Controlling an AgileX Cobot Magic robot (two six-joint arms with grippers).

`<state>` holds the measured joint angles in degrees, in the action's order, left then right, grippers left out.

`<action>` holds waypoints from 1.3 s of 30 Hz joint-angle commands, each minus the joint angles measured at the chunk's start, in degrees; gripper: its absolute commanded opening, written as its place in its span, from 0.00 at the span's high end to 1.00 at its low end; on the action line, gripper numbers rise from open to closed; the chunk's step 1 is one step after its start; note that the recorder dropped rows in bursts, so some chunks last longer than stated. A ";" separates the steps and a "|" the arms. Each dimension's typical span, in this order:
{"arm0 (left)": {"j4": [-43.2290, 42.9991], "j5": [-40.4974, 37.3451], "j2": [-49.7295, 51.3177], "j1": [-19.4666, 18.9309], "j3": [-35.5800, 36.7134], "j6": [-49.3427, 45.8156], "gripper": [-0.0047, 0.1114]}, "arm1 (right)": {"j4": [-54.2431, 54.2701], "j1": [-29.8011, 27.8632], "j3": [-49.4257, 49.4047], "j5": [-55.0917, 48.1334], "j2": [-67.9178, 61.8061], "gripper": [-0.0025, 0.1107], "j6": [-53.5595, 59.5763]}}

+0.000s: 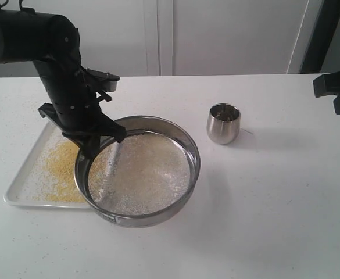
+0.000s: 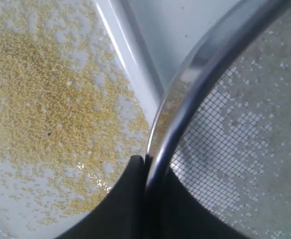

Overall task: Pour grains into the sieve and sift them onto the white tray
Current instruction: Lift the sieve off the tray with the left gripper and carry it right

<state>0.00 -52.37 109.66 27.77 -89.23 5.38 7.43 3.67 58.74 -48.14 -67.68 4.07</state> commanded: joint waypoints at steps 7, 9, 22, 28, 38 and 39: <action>0.52 -2.91 3.76 3.74 -6.68 1.30 0.96 | -0.13 -0.29 -0.21 0.50 0.29 0.98 0.05; 0.52 -3.45 5.58 4.74 -9.04 1.30 0.96 | -0.13 -0.29 -0.21 0.61 0.29 0.98 0.05; 0.52 -6.88 14.89 8.39 -20.48 2.06 0.96 | -0.13 -0.29 -0.21 0.61 0.29 0.98 0.05; 2.04 -7.38 18.36 8.38 -23.50 2.30 0.96 | -0.13 -0.29 -0.21 0.61 0.29 0.98 0.05; 3.42 -4.65 20.12 8.38 -23.50 2.39 0.96 | -0.13 -0.29 -0.21 0.72 0.29 0.98 0.05; 3.42 -4.65 20.78 8.38 -23.50 2.39 0.96 | -0.13 -0.29 -0.21 0.82 0.29 0.98 0.05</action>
<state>1.81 -56.43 130.09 35.81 -112.30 7.24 7.43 3.67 58.74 -47.78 -67.68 4.07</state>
